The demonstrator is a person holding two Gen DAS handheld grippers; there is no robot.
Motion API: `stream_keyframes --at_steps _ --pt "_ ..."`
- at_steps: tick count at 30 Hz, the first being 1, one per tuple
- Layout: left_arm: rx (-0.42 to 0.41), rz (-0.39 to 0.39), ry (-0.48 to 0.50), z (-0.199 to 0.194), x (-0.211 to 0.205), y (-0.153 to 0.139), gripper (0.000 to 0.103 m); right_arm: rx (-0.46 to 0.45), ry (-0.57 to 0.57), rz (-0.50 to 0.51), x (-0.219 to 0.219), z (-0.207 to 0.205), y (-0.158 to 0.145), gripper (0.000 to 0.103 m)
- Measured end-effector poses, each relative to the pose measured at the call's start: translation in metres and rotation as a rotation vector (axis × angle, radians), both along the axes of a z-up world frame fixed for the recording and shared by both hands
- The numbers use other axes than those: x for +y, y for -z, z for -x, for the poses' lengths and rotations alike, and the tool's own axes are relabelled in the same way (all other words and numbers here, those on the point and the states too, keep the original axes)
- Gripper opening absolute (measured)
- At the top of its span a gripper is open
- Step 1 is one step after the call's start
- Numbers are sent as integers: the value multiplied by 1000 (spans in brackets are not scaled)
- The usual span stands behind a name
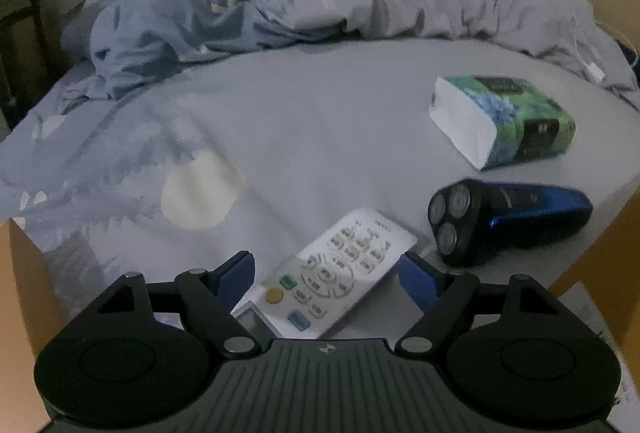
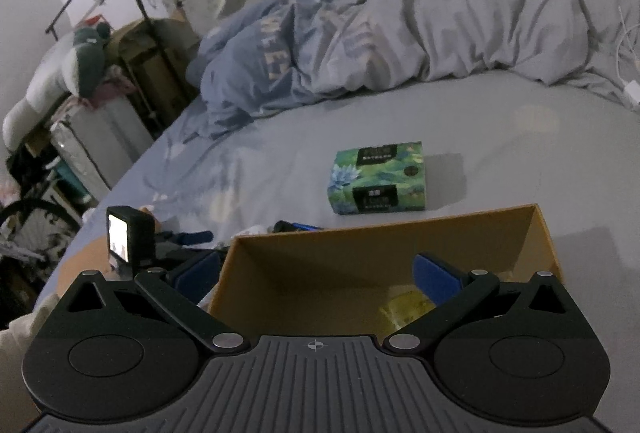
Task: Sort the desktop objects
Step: 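Close the left tool on the edge of the white remote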
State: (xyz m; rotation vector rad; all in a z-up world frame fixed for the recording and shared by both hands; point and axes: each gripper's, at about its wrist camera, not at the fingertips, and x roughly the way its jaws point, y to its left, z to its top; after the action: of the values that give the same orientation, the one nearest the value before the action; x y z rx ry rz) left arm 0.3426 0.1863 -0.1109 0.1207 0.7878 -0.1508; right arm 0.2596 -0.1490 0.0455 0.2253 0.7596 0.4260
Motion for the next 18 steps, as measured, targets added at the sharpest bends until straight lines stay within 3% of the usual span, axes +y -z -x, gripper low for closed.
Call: stream_keyframes --at_steps 8,14,16,18 --pt "16 -51 84 0 -9 10 82 0 4 -12 1 1 2 103" --pt "21 -76 103 -7 -12 11 66 7 14 -13 -3 5 3 103" --pt "27 -94 103 -9 -10 12 54 7 19 -8 -5 6 3 103" --pt "37 -94 104 -12 -8 13 51 7 24 -6 -7 7 4 103"
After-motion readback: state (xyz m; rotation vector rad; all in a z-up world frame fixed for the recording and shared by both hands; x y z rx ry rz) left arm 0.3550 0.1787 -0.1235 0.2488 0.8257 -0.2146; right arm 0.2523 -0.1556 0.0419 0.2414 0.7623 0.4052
